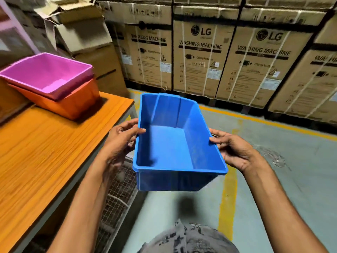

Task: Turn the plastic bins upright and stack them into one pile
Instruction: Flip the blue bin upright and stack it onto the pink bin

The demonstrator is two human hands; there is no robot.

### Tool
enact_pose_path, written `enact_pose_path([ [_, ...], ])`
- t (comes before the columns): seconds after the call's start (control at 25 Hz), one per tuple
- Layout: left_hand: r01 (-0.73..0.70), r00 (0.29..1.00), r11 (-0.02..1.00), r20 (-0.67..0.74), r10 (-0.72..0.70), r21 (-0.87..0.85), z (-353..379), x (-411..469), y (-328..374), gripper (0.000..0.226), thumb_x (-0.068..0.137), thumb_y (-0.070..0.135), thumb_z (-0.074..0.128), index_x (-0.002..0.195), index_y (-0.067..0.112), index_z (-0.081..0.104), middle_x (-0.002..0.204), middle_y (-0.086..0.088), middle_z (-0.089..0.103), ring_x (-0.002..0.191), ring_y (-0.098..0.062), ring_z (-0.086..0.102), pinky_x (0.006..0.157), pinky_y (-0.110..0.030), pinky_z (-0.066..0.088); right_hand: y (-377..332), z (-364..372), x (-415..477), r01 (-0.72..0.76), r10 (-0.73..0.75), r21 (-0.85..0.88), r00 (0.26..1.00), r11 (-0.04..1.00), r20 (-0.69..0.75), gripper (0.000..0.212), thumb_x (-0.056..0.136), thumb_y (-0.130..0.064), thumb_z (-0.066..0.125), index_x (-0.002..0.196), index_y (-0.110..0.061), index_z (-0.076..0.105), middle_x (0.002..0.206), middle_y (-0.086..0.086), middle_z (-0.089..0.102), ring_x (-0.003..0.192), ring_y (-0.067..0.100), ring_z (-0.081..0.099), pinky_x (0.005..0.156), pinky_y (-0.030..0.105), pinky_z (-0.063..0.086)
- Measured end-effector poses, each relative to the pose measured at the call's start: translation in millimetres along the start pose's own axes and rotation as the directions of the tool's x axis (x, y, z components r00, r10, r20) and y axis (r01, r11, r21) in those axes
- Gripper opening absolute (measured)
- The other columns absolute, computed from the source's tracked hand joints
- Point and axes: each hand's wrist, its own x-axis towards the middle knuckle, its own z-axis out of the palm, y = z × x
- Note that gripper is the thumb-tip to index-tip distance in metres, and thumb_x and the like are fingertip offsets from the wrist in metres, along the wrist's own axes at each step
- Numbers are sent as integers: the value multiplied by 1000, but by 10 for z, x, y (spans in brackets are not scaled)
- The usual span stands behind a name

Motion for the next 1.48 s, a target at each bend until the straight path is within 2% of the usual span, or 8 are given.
enact_pose_path([
  [0.28, 10, 987, 996, -158, -25, -92, 27, 608, 548, 54, 81, 19, 78, 132, 8, 65, 130, -17, 70, 106, -30, 63, 108, -50, 46, -1257, 479, 835, -5, 37, -152, 977, 988, 208, 46, 90, -2, 52, 134, -9, 65, 91, -5, 72, 42, 2, 23, 51, 6, 20],
  [0.48, -128, 967, 990, -230, 110, -63, -149, 889, 978, 40, 98, 2, 55, 137, 5, 59, 126, -12, 69, 44, 2, 58, 44, -10, 47, -1729, 943, 1655, 57, 27, -246, 945, 967, 326, 45, 94, -2, 50, 133, -13, 68, 99, -8, 54, 59, 8, 10, 64, 14, 11],
  [0.64, -230, 945, 970, -257, 203, -81, -497, 1067, 1393, 39, 96, 10, 59, 135, 11, 63, 119, -12, 67, 35, 3, 46, 39, -9, 40, -2002, 1509, 2147, 95, 26, -232, 884, 968, 467, 48, 91, -4, 54, 136, -15, 66, 142, 3, 61, 77, 17, 23, 100, 14, 25],
  [0.8, -298, 894, 951, -373, 248, -80, -797, 1273, 1827, 41, 101, 8, 52, 142, 7, 56, 128, -15, 67, 37, 3, 57, 37, -9, 42, -2228, 2095, 2599, 166, 12, -262, 825, 951, 565, 53, 93, -8, 60, 146, -15, 56, 161, 8, 40, 100, 26, -8, 112, 24, -6],
  [0.88, -343, 861, 936, -424, 280, -78, -946, 1344, 2023, 43, 102, 6, 48, 144, 6, 54, 116, -14, 66, 36, 2, 57, 34, -8, 40, -2324, 2404, 2774, 150, 1, -232, 839, 961, 545, 50, 95, -1, 55, 143, -12, 59, 152, 7, 53, 86, 24, 8, 103, 12, 23],
  [1.04, -411, 780, 911, -530, 332, -34, -1379, 1540, 2315, 47, 96, 8, 57, 144, 10, 56, 111, -12, 70, 51, -3, 66, 40, -13, 49, -2431, 3023, 2914, 182, -30, -181, 782, 966, 623, 44, 102, 9, 33, 139, 0, 56, 110, 11, 66, 37, 5, 58, 34, 12, 43],
  [1.16, -430, 701, 899, -597, 391, 84, -1610, 1637, 2384, 50, 82, 16, 75, 131, 22, 67, 122, -6, 75, 96, -19, 69, 75, -31, 59, -2475, 3378, 3244, 139, 25, -176, 711, 974, 703, 46, 102, 10, 32, 142, 2, 52, 119, 14, 64, 47, 8, 68, 40, 17, 53],
  [1.48, -404, 482, 873, -747, 458, 274, -1944, 1788, 2645, 55, 87, 4, 73, 137, 23, 61, 128, 4, 72, 120, -17, 68, 100, -38, 53, -2540, 4261, 4201, 301, 77, -319, 608, 899, 790, 57, 93, 18, 47, 143, -7, 55, 130, 12, 62, 106, 20, 68, 68, 24, 63],
])
